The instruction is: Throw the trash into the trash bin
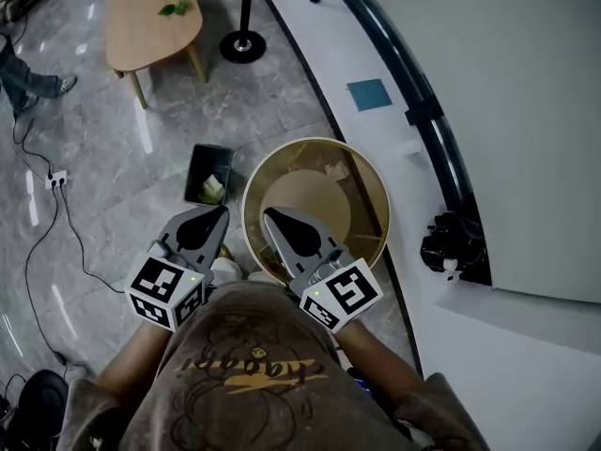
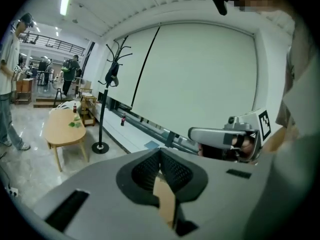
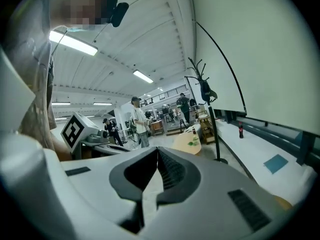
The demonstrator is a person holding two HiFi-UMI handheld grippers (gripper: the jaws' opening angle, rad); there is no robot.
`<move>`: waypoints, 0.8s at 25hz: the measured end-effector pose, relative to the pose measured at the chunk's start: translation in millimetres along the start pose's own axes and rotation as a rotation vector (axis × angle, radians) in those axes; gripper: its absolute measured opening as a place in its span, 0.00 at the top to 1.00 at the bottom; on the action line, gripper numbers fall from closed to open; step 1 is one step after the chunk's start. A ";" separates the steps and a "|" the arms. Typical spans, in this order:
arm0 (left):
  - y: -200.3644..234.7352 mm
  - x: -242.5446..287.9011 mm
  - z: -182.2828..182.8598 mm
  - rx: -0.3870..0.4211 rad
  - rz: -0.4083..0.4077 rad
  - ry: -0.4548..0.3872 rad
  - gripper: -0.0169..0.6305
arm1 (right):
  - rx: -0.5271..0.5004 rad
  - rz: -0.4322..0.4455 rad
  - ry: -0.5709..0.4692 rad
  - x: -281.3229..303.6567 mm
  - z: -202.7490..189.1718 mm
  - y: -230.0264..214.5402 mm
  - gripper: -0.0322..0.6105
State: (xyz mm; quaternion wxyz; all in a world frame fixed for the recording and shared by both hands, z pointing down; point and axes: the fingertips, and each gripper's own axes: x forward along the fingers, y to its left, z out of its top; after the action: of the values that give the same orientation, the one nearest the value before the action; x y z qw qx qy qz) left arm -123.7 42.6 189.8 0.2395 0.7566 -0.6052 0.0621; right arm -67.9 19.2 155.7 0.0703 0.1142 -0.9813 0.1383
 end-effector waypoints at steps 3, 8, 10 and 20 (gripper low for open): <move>-17.2 -11.9 14.8 0.042 -0.033 -0.074 0.94 | -0.020 -0.020 -0.052 -16.4 15.8 5.8 0.92; -30.7 -23.9 39.7 0.110 -0.063 -0.178 0.95 | -0.059 -0.042 -0.130 -34.3 36.1 9.2 0.92; -33.8 -24.5 45.8 0.127 -0.071 -0.198 0.95 | -0.075 -0.045 -0.147 -37.1 41.7 8.5 0.92; -33.5 -26.2 55.7 0.148 -0.049 -0.204 0.95 | -0.101 -0.044 -0.167 -38.8 48.1 10.5 0.92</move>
State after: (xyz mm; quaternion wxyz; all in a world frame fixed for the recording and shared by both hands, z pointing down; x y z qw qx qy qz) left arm -109.8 46.6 121.2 0.1218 0.7892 -0.6015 0.0237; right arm -38.2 23.1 100.6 -0.0031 0.1433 -0.9867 0.0769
